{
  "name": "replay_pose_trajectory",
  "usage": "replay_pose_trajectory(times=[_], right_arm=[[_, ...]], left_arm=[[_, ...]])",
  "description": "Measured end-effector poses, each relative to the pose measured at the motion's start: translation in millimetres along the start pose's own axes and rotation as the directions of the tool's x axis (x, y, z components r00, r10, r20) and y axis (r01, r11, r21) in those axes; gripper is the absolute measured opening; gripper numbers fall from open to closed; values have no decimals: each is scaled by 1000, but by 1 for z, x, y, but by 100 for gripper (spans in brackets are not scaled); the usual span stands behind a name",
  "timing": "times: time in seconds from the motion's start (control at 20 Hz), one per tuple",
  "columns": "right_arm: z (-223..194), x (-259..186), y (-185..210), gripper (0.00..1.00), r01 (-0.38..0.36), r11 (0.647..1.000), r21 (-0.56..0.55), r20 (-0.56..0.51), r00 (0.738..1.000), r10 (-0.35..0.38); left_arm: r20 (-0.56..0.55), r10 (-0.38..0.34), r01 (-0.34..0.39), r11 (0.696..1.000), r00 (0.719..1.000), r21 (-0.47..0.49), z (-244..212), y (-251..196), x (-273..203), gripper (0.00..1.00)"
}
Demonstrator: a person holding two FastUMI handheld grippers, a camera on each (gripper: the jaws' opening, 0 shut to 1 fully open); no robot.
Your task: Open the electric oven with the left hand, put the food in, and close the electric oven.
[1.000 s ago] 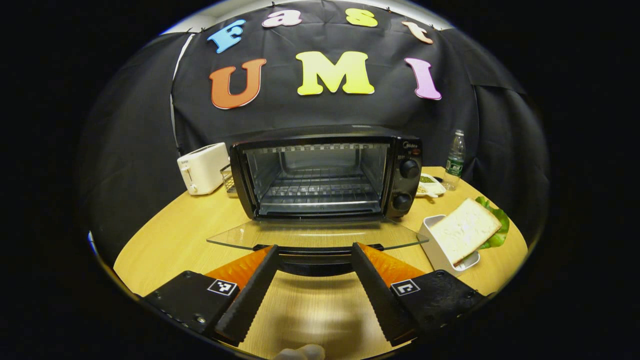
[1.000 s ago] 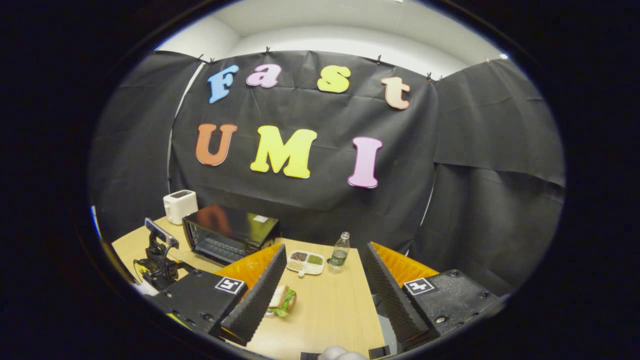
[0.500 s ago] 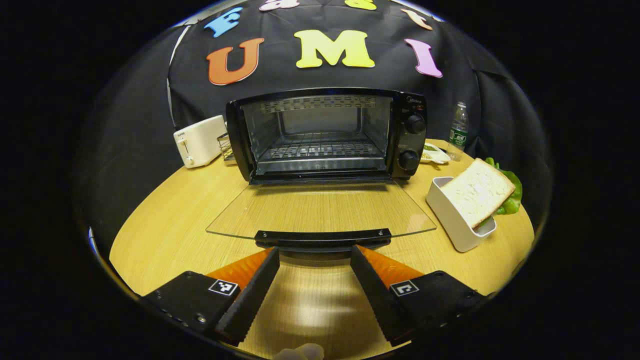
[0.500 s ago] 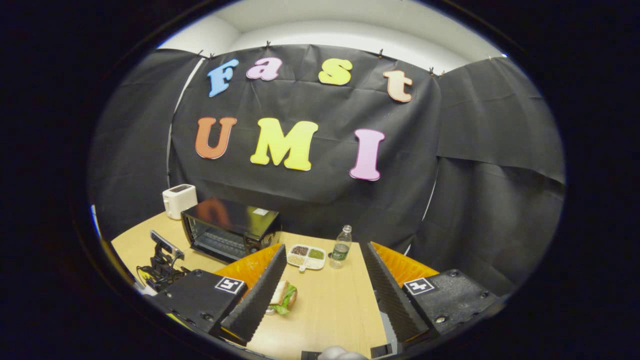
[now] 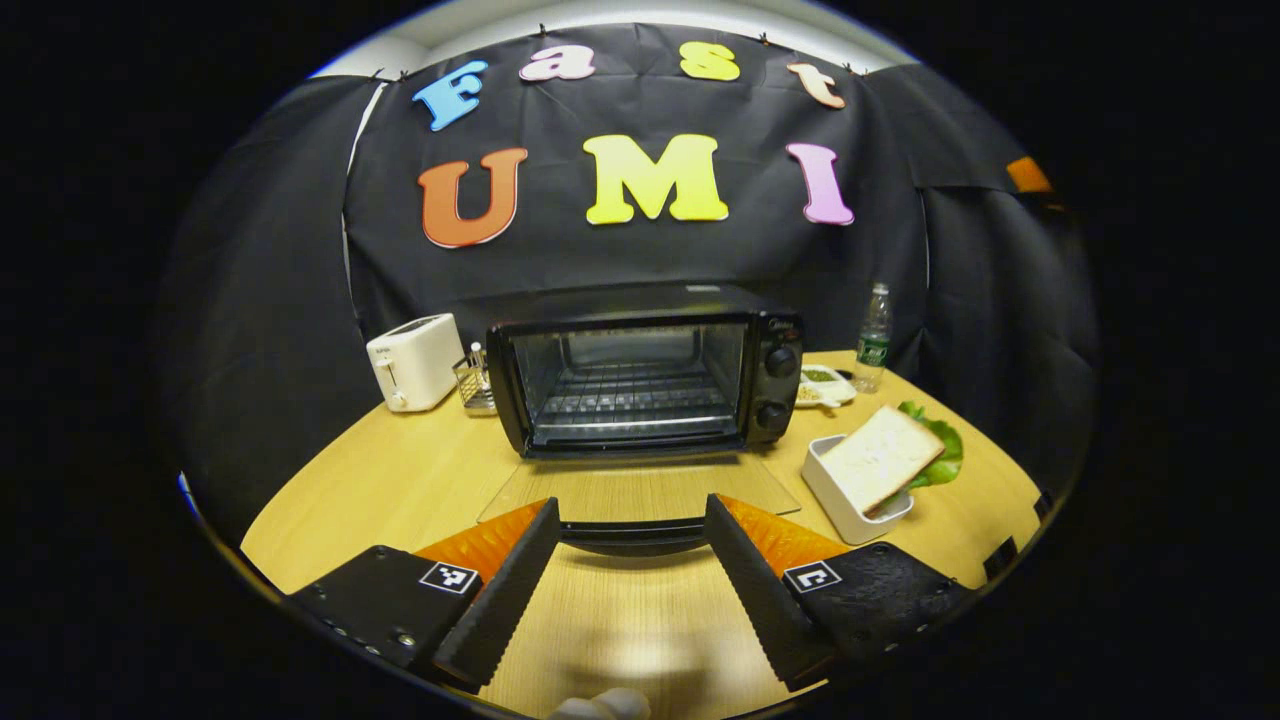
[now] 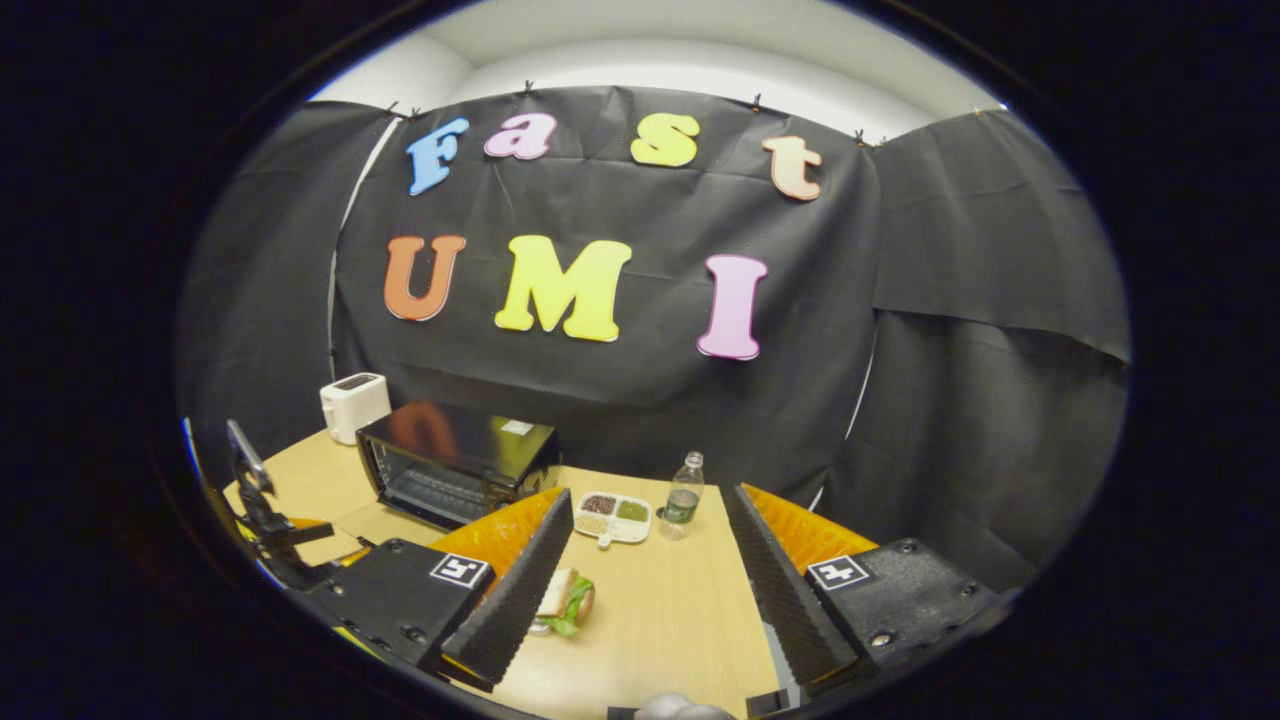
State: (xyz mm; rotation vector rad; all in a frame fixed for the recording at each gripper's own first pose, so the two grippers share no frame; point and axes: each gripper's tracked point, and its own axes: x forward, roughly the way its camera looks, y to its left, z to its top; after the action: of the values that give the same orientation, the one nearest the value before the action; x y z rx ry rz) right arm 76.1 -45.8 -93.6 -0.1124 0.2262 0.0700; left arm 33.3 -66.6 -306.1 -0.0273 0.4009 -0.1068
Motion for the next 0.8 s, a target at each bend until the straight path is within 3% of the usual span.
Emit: replay_pose_trajectory(times=[0.1,0.15,0.2,0.4,0.8], right_arm=[[-19,5,4,100,0,1000,16,-42,999,0],[-30,8,8,95,-1,1000,25,-61,998,2],[-41,12,13,100,-3,1000,28,-79,997,5],[-97,29,35,100,-37,998,48,-178,983,45],[-195,82,76,100,-162,952,261,-348,904,249]], left_arm=[[47,-18,18,1000,999,-1,23,3,-24,96],[71,-19,19,1000,997,1,35,8,-35,95],[95,-28,29,1000,995,-6,49,11,-44,95],[173,-47,53,998,984,-33,97,24,-79,95],[265,60,-51,998,962,-42,165,44,-121,95]])
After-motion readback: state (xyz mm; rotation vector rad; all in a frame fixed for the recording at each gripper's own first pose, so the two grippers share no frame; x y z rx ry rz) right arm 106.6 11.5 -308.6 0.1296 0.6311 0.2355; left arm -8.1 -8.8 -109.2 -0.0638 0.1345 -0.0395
